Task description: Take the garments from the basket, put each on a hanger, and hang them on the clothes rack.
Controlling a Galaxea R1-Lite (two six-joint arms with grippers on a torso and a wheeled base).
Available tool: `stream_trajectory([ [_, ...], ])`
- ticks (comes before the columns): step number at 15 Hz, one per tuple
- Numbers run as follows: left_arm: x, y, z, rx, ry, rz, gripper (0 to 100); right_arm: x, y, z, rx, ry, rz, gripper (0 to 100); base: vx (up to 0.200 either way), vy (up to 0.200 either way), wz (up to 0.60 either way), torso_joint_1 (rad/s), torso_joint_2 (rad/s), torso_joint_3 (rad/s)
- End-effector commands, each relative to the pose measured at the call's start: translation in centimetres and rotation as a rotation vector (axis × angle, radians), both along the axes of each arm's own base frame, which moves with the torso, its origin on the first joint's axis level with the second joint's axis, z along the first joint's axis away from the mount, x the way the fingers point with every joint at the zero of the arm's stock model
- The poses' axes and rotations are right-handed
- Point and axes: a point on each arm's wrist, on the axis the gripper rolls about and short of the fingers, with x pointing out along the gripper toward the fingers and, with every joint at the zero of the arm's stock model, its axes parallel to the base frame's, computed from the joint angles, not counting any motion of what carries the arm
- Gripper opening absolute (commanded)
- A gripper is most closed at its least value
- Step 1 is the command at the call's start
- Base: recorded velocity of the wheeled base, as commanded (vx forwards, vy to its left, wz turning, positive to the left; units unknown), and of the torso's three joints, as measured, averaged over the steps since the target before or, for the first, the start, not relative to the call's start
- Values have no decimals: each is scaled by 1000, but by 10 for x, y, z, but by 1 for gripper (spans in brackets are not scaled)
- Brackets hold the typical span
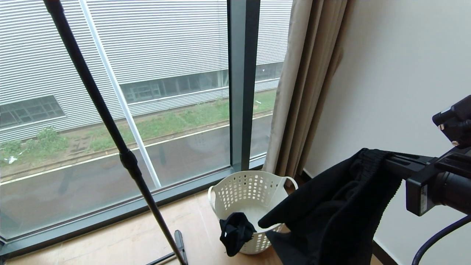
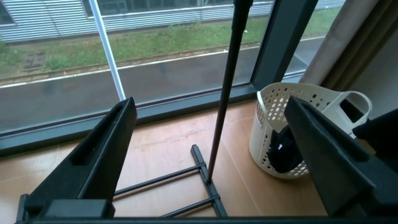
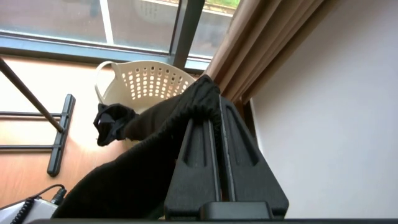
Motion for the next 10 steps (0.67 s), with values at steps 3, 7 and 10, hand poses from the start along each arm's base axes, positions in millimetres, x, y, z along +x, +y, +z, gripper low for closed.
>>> stream_trajectory([
  [3,0,0,0,1,2,1,100,1,-1,-3,-9,10,-7,0,0,0,0,175,-478,-271],
  [7,0,0,0,0,1,1,100,2,0,-4,-13,15,-7,0,0,0,0,193,-508,-301],
  [10,0,0,0,3,3,2,100,2,0,-4,-13,15,-7,0,0,0,0,216,-530,-317],
])
